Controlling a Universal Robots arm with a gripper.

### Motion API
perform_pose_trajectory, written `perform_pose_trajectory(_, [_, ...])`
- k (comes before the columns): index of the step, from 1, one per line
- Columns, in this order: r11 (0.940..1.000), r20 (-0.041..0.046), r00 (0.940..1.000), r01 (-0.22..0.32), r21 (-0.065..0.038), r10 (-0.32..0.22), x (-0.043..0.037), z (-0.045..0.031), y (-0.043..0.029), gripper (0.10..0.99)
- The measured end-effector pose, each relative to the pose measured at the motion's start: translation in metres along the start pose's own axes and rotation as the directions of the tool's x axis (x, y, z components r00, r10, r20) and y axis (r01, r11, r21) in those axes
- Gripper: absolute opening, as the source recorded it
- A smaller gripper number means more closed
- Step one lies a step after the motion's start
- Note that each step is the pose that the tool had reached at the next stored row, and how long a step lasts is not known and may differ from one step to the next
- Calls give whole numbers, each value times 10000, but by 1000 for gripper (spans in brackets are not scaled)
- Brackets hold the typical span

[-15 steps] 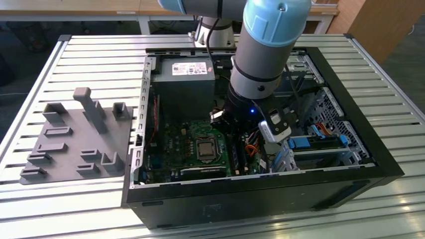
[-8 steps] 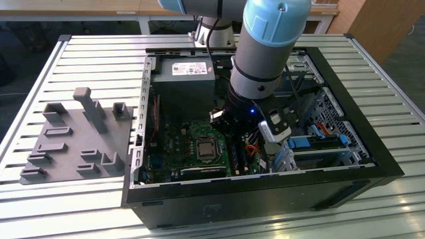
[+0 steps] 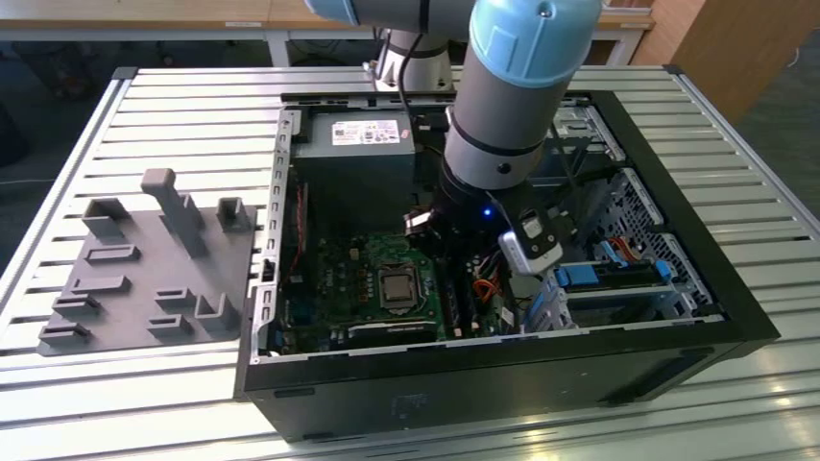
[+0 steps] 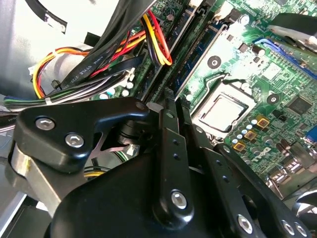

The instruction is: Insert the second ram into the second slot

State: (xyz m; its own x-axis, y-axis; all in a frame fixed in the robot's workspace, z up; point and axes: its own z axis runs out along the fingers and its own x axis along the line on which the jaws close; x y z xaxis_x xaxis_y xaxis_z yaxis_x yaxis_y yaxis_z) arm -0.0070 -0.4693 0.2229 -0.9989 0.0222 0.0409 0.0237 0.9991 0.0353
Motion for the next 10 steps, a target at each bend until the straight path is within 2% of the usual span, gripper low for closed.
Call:
perform_pose_trajectory(4, [10000,-2,10000,-1,0,1,3,-80,3,192])
perform_pose_trajectory(6, [10000,-2,10000,0,-2,0,3,-84,3,176])
perform_pose_trajectory(7, [10000,-2,10000,0,-3,0,3,-82,3,114])
perform_pose_trajectory(10, [10000,-2,10000,1,-4,-1,2,-56,2,102])
